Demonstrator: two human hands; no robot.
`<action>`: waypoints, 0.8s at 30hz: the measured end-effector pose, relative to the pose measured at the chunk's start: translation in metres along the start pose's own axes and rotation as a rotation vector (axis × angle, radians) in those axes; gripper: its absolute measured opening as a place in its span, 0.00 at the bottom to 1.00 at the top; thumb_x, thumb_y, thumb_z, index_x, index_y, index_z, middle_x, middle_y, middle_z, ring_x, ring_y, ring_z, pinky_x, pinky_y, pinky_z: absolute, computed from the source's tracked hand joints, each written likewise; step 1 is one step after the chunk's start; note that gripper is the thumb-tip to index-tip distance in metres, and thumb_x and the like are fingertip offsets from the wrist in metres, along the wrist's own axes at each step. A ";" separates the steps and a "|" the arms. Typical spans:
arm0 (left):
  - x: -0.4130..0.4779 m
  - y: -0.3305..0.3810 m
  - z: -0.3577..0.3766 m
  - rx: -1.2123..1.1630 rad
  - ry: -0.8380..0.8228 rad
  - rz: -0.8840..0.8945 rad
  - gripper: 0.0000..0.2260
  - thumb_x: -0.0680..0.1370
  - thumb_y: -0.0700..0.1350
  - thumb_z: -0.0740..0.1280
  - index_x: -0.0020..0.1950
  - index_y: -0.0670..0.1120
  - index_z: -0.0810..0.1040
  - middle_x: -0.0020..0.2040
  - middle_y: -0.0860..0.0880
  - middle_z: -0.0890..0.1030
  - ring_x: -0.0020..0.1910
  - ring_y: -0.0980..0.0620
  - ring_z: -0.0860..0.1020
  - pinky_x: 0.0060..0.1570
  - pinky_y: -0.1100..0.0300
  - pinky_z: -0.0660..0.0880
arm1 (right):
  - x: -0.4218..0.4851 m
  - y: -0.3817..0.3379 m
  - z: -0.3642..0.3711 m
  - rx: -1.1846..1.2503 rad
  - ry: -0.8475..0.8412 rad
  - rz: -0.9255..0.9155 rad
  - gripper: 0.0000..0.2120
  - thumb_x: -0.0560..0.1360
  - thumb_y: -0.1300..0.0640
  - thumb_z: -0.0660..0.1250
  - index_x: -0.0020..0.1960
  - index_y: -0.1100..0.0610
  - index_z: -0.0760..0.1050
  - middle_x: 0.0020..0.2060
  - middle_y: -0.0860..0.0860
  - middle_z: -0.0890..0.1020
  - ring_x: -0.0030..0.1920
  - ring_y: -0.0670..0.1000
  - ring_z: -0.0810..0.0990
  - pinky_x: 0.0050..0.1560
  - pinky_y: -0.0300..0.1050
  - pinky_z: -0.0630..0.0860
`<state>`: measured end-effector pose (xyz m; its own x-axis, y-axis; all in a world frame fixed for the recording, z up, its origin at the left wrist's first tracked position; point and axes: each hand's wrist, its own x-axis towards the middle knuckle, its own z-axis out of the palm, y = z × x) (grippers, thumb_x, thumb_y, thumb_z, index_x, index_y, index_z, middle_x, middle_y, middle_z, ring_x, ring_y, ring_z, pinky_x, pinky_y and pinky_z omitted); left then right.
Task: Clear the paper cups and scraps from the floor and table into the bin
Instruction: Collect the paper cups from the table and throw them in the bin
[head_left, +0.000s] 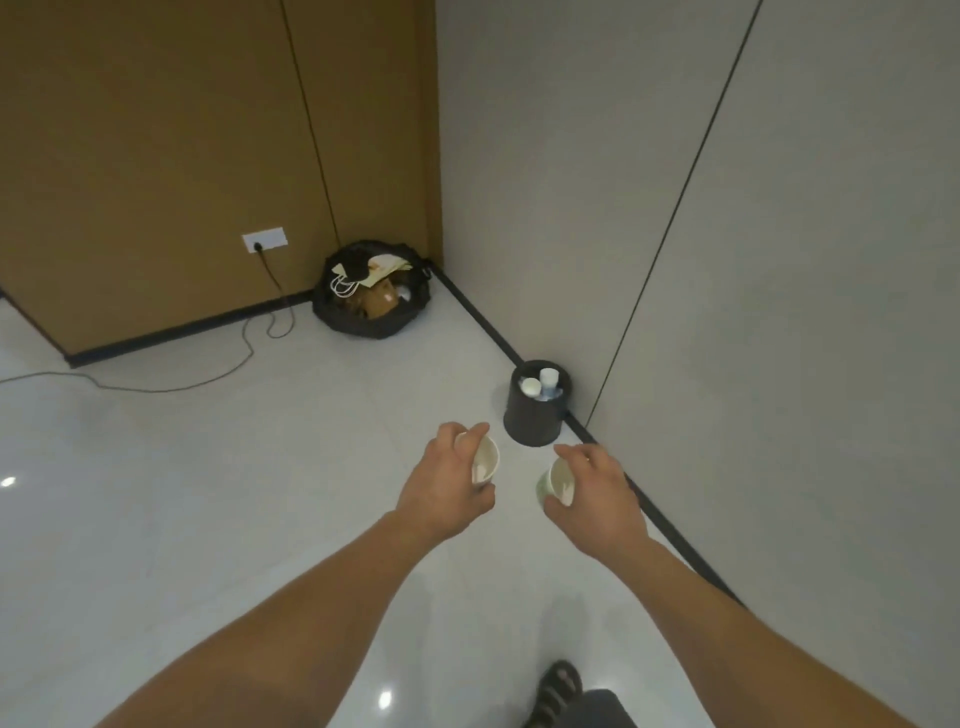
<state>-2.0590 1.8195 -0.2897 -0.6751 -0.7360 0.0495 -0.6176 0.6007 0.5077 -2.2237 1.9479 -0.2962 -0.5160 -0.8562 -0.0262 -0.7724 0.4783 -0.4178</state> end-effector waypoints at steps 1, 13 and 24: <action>0.022 0.005 0.006 0.014 -0.012 0.013 0.33 0.71 0.53 0.70 0.73 0.55 0.59 0.66 0.51 0.63 0.60 0.48 0.70 0.56 0.56 0.72 | 0.019 0.008 -0.002 0.012 0.011 0.011 0.32 0.72 0.48 0.68 0.74 0.49 0.64 0.68 0.49 0.67 0.66 0.54 0.66 0.62 0.46 0.68; 0.264 0.070 0.069 -0.003 -0.052 0.021 0.34 0.71 0.53 0.71 0.74 0.54 0.60 0.67 0.50 0.63 0.61 0.48 0.70 0.58 0.55 0.73 | 0.241 0.118 -0.062 0.044 0.033 0.042 0.30 0.72 0.50 0.69 0.72 0.51 0.66 0.66 0.52 0.68 0.64 0.56 0.67 0.61 0.46 0.70; 0.469 0.033 0.122 -0.116 -0.108 0.005 0.33 0.72 0.51 0.71 0.74 0.51 0.63 0.67 0.49 0.65 0.61 0.48 0.71 0.59 0.57 0.72 | 0.442 0.164 -0.040 0.034 -0.043 0.088 0.31 0.71 0.51 0.69 0.73 0.51 0.66 0.66 0.50 0.69 0.64 0.53 0.67 0.63 0.42 0.67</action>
<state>-2.4453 1.5320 -0.3551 -0.7217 -0.6912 -0.0373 -0.5672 0.5597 0.6042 -2.5938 1.6556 -0.3400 -0.5644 -0.8192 -0.1023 -0.7115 0.5455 -0.4430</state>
